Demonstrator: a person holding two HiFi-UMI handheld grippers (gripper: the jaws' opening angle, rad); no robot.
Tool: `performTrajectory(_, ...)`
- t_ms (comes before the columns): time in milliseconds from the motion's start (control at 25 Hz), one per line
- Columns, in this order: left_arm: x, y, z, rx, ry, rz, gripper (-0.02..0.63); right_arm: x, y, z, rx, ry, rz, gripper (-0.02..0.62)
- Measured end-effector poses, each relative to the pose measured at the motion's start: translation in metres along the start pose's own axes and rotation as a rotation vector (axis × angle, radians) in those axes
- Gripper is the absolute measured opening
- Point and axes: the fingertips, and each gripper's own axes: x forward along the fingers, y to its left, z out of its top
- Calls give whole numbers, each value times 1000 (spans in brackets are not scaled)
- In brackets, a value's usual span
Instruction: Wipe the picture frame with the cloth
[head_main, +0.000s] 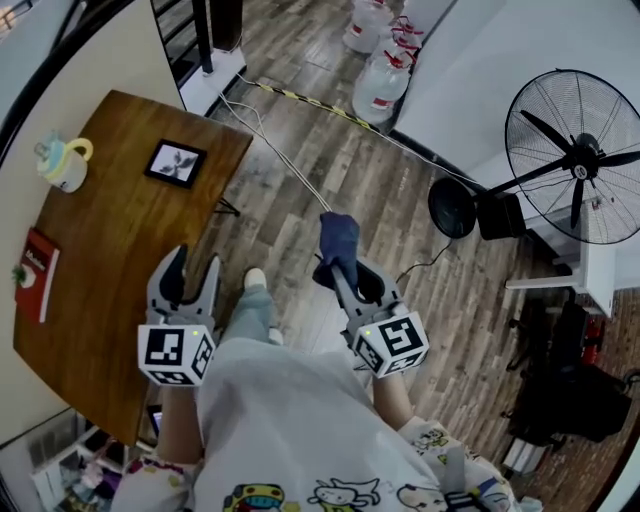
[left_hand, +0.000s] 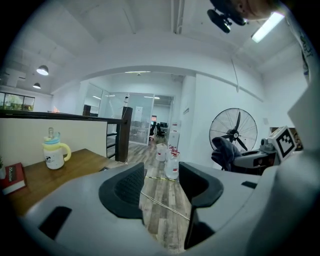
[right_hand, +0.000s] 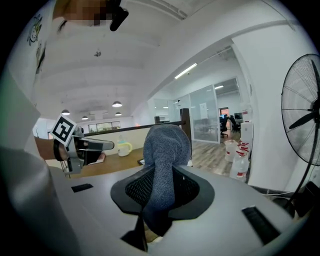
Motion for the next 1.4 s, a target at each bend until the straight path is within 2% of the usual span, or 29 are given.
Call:
performTrajectory(400, 76, 77, 26, -28, -26, 27, 198, 108, -29, 44, -52, -14, 3, 69)
performTrajectory(640, 95, 98, 46, -35, -23, 67, 199, 143, -37, 64, -53, -4, 40, 69)
performTrajectory(880, 103, 125, 44, -59, -16, 95, 199, 178, -27, 71, -63, 5, 78, 69)
performTrajectory(1200, 93, 153, 28, -123, -9, 160, 199, 216, 1, 71, -101, 48, 173, 69)
performTrajectory(1400, 86, 171, 27, -159, -20, 248, 199, 249, 14, 79, -135, 64, 277, 69)
